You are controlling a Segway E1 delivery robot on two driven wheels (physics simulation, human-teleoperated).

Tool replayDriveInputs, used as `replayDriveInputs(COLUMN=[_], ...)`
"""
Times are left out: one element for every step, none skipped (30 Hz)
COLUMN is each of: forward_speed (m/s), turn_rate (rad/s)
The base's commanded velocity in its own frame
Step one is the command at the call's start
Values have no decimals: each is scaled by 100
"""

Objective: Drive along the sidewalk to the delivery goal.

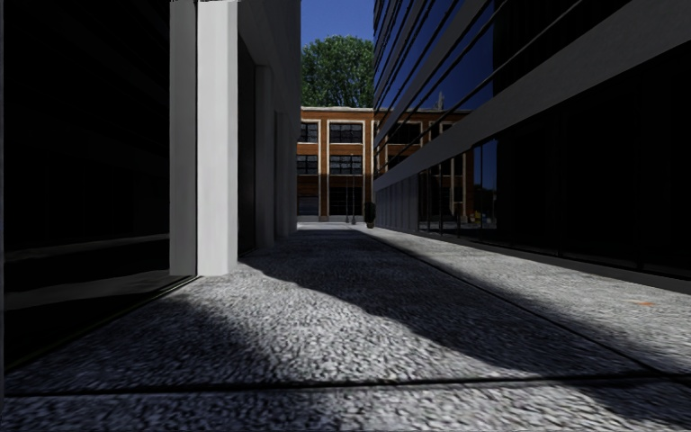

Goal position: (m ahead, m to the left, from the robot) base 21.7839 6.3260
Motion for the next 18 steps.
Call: replayDriveInputs(forward_speed=[155, 155, 155, 155, 155, 155, 155, 155, 155, 155, 155, 155, 155, 155, 155, 155, 155, 155], turn_rate=[0, 0, 0, 0, 0, 0, 0, 0, 0, 0, 0, 0, 0, 0, 0, 0, 0, 0])
